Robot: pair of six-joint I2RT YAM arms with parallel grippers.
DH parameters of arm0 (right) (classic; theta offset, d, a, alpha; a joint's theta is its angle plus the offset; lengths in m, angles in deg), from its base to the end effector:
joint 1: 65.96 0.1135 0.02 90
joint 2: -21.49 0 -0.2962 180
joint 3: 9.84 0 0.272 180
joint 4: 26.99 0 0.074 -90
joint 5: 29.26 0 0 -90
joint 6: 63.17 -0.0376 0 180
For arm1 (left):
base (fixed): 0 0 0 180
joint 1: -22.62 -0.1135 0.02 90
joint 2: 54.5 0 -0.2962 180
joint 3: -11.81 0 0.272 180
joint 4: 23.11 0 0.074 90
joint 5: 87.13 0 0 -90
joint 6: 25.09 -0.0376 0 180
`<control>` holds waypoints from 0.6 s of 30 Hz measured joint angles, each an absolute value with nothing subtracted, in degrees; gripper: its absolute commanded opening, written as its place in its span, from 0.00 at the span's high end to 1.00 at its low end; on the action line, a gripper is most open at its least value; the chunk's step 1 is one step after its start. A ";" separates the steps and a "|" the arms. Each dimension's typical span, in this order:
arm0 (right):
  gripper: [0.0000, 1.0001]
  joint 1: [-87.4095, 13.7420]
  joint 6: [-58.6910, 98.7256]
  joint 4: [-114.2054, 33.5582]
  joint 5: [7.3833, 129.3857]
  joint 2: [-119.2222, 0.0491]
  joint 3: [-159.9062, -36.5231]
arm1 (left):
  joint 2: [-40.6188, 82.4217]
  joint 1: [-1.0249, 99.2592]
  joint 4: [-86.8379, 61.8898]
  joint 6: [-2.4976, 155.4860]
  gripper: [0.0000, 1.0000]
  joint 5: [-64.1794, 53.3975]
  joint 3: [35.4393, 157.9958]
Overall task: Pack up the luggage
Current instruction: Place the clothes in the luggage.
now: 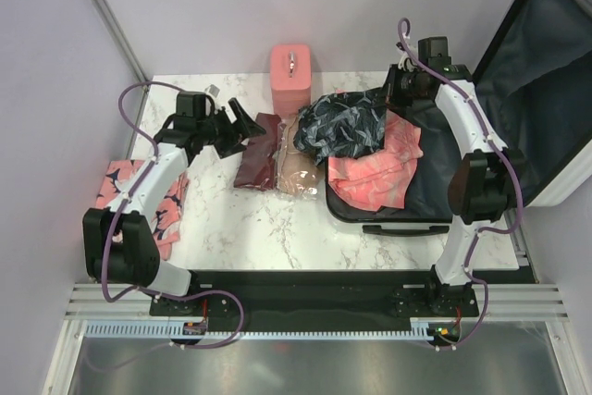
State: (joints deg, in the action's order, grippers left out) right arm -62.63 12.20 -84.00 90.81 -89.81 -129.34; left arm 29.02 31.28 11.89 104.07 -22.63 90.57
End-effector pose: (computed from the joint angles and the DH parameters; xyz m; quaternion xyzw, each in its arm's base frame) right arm 0.4651 0.0459 0.3481 -0.0018 0.9086 0.2929 0.2977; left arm 0.3343 -0.0673 0.3162 -0.1419 0.8766 -0.3505 0.2975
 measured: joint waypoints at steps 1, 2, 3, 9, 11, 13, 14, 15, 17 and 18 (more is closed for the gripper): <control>1.00 -62.50 12.29 -83.87 90.74 -89.81 -129.60 | 29.09 32.03 11.80 104.07 0.10 -22.32 90.61; 1.00 -62.50 12.31 -83.78 90.65 -89.81 -129.69 | 29.37 33.21 11.80 104.05 0.10 -21.97 90.85; 1.00 -62.67 12.31 -83.82 90.61 -89.81 -129.67 | 29.92 34.28 11.50 104.05 0.10 -21.84 91.18; 1.00 -64.07 12.22 -83.87 89.30 -90.45 -129.34 | 38.27 41.16 -0.63 108.84 0.11 -28.09 91.64; 1.00 -64.33 12.07 -83.89 88.36 -90.45 -128.55 | 40.96 42.47 -2.93 110.06 0.11 -29.10 91.70; 1.00 -64.73 12.02 -83.93 87.59 -90.45 -127.77 | 43.56 43.90 -3.54 111.07 0.11 -29.42 92.62; 1.00 -65.05 11.98 -83.93 87.40 -90.45 -127.35 | 44.63 44.53 -3.56 111.52 0.11 -29.53 93.52; 1.00 -65.51 11.89 -83.93 87.16 -90.45 -127.05 | 45.52 45.08 -3.71 111.90 0.11 -29.71 94.63; 1.00 -66.63 11.85 -84.00 86.28 -90.40 -126.56 | 46.68 46.02 -4.15 112.44 0.11 -29.82 96.93; 1.00 -67.30 11.85 -84.02 85.82 -90.29 -126.22 | 46.92 46.30 -4.41 112.68 0.11 -29.88 97.87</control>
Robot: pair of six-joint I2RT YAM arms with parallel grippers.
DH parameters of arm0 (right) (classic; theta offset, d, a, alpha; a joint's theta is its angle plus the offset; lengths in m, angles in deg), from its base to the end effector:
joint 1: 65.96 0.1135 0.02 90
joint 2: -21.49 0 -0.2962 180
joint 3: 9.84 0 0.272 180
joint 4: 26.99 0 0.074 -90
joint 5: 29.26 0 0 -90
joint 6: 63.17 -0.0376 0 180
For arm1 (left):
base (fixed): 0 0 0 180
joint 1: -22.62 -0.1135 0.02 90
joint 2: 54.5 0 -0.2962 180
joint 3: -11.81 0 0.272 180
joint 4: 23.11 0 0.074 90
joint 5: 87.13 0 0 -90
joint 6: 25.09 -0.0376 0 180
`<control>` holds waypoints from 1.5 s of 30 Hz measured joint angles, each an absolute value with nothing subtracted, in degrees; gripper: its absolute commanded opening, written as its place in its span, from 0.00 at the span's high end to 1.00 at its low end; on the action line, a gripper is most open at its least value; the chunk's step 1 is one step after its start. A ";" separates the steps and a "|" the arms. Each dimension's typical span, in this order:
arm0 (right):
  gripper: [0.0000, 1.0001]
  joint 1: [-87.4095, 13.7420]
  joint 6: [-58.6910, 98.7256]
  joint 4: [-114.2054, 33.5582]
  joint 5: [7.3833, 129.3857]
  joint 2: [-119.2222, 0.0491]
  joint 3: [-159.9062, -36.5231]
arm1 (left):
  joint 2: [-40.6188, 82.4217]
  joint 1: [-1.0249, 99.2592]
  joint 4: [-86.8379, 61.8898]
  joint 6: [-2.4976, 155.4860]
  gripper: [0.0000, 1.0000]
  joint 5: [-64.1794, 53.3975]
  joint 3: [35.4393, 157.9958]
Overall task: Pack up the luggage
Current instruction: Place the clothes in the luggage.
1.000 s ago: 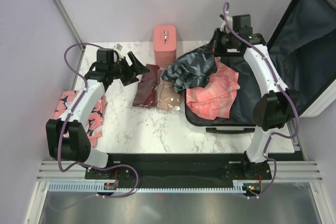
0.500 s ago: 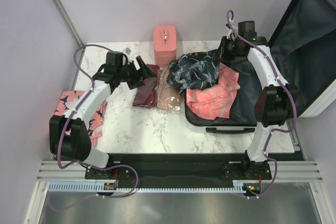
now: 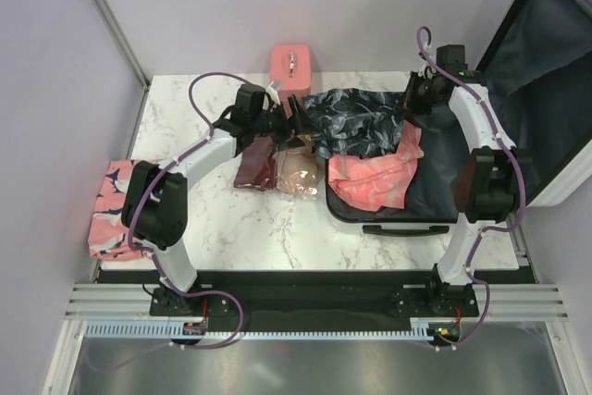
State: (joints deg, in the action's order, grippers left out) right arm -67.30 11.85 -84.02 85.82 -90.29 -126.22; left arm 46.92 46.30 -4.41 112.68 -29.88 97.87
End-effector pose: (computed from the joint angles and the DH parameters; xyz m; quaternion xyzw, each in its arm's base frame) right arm 0.4672 0.0050 0.3247 0.0620 0.9247 0.2414 0.2877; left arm 0.3842 -0.1907 0.2726 -0.0475 0.8563 -0.4649 0.2199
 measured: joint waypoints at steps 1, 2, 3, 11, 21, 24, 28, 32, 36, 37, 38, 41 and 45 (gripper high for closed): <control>1.00 -68.00 11.85 -84.15 85.28 -90.05 -125.84 | 47.12 46.63 -4.79 112.92 0.11 -29.95 99.03; 1.00 -68.73 11.87 -84.22 84.80 -89.79 -125.38 | 47.14 46.87 -5.18 113.16 0.11 -30.10 100.01; 1.00 -69.40 11.89 -84.39 84.29 -89.53 -125.01 | 47.14 47.02 -5.53 113.38 0.11 -30.21 100.75; 1.00 -71.46 14.01 -85.88 81.39 -88.92 -124.18 | 47.14 47.11 -6.21 113.75 0.11 -30.25 102.48; 1.00 -71.46 17.25 -88.63 75.68 -88.92 -124.18 | 47.14 47.13 -6.01 113.75 0.11 -30.23 102.48; 1.00 -71.52 17.71 -89.05 74.20 -88.92 -124.18 | 47.14 47.13 -5.94 113.73 0.11 -30.21 102.48; 1.00 -71.70 18.14 -89.66 73.08 -88.92 -124.18 | 47.12 47.13 -5.75 113.73 0.11 -30.19 102.48; 0.99 -71.83 18.30 -89.90 72.64 -88.92 -124.14 | 46.99 47.13 -5.53 113.71 0.11 -30.14 102.11; 0.63 -71.83 18.08 -89.94 73.30 -88.92 -123.61 | 46.59 47.13 -4.52 113.71 0.11 -29.95 101.36; 0.57 -71.87 18.14 -90.01 73.54 -88.92 -123.46 | 46.49 47.13 -4.39 113.71 0.11 -29.79 101.12; 0.47 -71.89 18.30 -90.05 73.89 -88.92 -123.35 | 46.44 47.13 -4.24 113.71 0.11 -29.69 100.97; 0.29 -72.00 18.49 -90.49 74.52 -88.92 -123.31 | 46.03 47.13 -3.45 113.69 0.11 -29.01 100.75; 0.18 -72.07 17.95 -91.58 73.91 -88.92 -123.66 | 45.04 47.13 -2.71 113.62 0.11 -28.18 100.69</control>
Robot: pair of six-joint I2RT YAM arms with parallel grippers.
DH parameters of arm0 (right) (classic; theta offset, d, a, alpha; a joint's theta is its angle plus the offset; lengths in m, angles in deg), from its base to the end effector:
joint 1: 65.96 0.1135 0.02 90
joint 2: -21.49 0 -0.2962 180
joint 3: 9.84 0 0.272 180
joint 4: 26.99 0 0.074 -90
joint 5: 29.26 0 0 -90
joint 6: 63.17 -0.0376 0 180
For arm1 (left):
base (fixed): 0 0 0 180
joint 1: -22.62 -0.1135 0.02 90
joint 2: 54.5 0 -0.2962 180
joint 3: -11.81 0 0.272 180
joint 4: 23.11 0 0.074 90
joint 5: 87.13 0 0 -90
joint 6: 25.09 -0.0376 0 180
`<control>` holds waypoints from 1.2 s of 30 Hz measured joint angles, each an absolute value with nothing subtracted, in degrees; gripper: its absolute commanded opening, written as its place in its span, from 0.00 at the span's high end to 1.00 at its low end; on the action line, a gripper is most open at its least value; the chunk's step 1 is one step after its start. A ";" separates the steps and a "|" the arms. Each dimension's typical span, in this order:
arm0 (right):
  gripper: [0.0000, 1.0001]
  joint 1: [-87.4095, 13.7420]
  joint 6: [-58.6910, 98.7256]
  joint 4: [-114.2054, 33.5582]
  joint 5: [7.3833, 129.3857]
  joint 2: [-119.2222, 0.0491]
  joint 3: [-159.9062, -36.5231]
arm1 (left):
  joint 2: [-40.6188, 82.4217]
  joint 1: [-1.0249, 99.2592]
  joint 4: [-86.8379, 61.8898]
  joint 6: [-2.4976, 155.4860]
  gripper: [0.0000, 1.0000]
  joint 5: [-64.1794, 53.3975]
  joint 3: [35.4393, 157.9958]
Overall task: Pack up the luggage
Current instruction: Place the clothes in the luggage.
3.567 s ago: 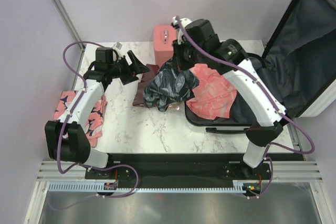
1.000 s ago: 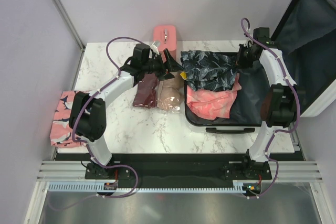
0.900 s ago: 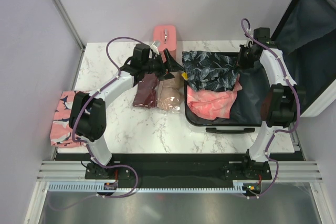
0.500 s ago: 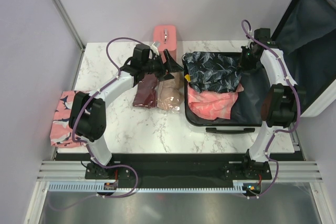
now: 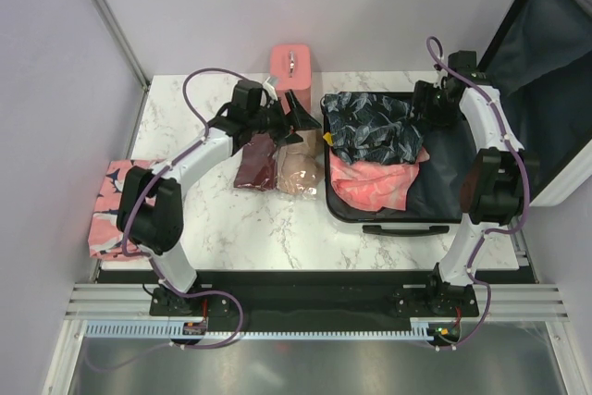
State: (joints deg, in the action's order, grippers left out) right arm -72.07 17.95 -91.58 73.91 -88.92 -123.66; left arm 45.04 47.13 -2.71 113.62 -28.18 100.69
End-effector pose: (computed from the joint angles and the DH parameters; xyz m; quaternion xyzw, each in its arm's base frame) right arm 0.4465 -0.0392 0.3104 0.0972 0.9577 0.1170 0.2445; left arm 0.3808 -0.1949 0.3005 -0.0471 0.8478 -0.4697 0.2415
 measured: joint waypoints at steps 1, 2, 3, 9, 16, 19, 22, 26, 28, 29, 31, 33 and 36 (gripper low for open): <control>0.17 -72.03 17.66 -92.00 73.34 -88.92 -124.14 | 44.76 47.13 -2.69 113.45 0.11 -27.85 100.69; 0.17 -71.85 17.40 -92.39 72.29 -88.85 -124.79 | 44.41 47.11 -2.62 113.27 0.11 -27.43 100.69; 0.17 -71.57 17.09 -92.70 71.07 -88.59 -125.52 | 43.99 47.11 -2.36 113.19 0.11 -27.15 100.69; 0.15 -66.37 14.91 -91.93 59.03 -82.01 -127.24 | 39.60 46.21 0.39 111.68 0.11 -24.94 100.51; 0.16 -55.00 8.72 -79.13 63.60 -75.06 -122.52 | 32.61 40.31 1.18 110.19 0.11 -22.78 95.20; 0.16 -52.38 6.87 -75.56 65.98 -78.08 -120.34 | 29.98 36.09 2.41 109.82 0.11 -22.39 91.35; 0.16 -51.63 5.58 -73.55 66.50 -82.36 -115.66 | 26.99 32.01 4.00 109.19 0.11 -21.64 87.68; 0.16 -51.90 4.64 -72.63 66.77 -88.48 -110.37 | 22.95 28.14 6.23 107.79 0.11 -21.12 84.38; 0.16 -51.98 4.44 -71.87 67.44 -90.07 -110.06 | 21.09 26.21 7.43 106.98 0.11 -21.10 83.38; 0.16 -52.01 4.46 -71.63 67.60 -90.12 -110.08 | 20.26 25.25 7.98 106.56 0.11 -21.05 83.00; 0.16 -51.94 4.51 -71.65 67.64 -90.10 -110.37 | 18.73 23.07 9.29 105.67 0.10 -20.83 82.26; 0.16 -51.92 4.53 -71.65 67.84 -90.12 -110.39 | 17.07 20.57 11.24 104.57 0.10 -19.65 81.54; 0.16 -51.92 4.55 -71.87 67.99 -90.12 -110.59 | 15.03 16.99 15.32 102.89 0.09 -16.51 81.37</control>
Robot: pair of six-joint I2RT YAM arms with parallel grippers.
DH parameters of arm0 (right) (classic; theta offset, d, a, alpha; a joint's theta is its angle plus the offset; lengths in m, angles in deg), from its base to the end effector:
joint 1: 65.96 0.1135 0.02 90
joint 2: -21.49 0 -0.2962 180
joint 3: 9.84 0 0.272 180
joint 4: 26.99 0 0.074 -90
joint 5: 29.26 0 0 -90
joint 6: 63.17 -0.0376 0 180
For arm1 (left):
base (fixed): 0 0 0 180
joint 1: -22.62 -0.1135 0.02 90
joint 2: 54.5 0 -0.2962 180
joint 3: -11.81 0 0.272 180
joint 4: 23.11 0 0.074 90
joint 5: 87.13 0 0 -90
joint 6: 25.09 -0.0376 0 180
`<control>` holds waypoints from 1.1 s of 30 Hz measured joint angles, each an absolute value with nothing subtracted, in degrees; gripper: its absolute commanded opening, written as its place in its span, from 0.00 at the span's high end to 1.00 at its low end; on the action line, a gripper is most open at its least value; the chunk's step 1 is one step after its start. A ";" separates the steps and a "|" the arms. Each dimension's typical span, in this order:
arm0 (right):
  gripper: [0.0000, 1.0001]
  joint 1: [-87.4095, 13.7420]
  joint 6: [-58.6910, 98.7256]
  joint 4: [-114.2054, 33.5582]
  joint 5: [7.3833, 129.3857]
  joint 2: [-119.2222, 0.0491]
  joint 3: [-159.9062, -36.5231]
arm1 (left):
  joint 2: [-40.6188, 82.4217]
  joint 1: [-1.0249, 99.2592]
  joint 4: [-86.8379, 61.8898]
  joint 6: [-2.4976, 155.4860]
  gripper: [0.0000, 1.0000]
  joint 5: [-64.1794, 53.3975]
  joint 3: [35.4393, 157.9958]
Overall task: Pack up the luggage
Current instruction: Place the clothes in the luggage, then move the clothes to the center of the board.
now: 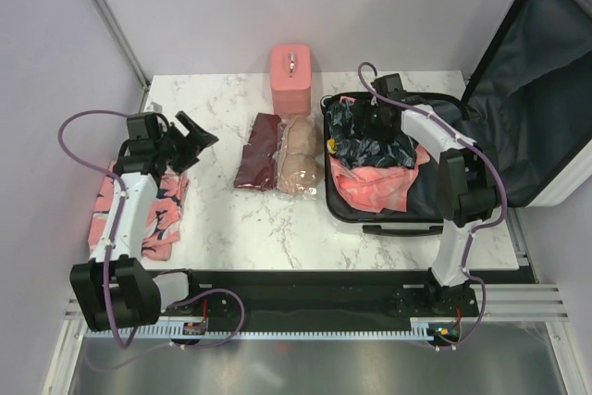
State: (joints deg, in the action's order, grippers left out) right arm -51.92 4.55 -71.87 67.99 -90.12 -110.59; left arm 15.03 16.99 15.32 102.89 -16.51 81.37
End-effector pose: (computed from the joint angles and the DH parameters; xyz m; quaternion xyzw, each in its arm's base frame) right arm 0.4440 0.1159 0.2456 0.0499 0.9526 0.1490 0.2605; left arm 0.2741 0.0145 0.3231 -0.2616 0.8512 -0.2651 0.3698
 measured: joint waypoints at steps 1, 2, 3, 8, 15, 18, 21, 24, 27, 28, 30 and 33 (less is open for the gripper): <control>0.16 -51.92 4.57 -72.11 68.01 -90.12 -110.76 | 14.42 15.77 16.70 102.28 0.09 -15.22 81.37; 0.16 -51.92 4.64 -72.59 68.03 -90.10 -111.18 | 13.77 14.34 18.40 101.58 0.09 -13.64 81.37; 0.16 -51.92 4.75 -73.20 68.12 -90.10 -111.77 | 13.35 13.43 19.72 100.99 0.09 -12.48 81.37; 0.09 -51.92 5.18 -76.70 69.10 -89.62 -116.29 | 12.41 10.59 27.61 96.20 0.09 -2.39 81.34; 0.04 -51.61 5.16 -77.44 72.47 -85.64 -122.39 | 13.11 10.59 33.92 86.59 0.09 10.49 81.34; 0.04 -51.55 5.14 -76.96 74.70 -83.63 -123.88 | 15.36 10.59 34.19 82.59 0.09 14.90 81.30; 0.04 -51.55 5.03 -76.44 77.04 -82.80 -124.27 | 17.98 10.59 33.66 79.48 0.09 17.31 80.51; 0.04 -51.55 4.90 -76.55 79.22 -82.82 -124.29 | 21.87 10.59 32.98 77.49 0.09 18.20 80.36; 0.04 -51.55 4.48 -76.44 80.67 -82.82 -124.31 | 24.98 10.61 31.26 75.81 0.09 18.14 80.34; 0.04 -51.55 4.33 -76.42 80.99 -82.82 -124.31 | 25.50 10.69 30.84 75.59 0.09 17.96 80.34; 0.04 -51.55 4.05 -76.42 81.58 -82.82 -124.31 | 27.19 11.22 29.38 74.89 0.09 17.88 80.16; 0.05 -51.55 3.61 -76.13 82.33 -82.82 -124.31 | 30.29 12.86 27.13 74.32 0.12 17.88 79.86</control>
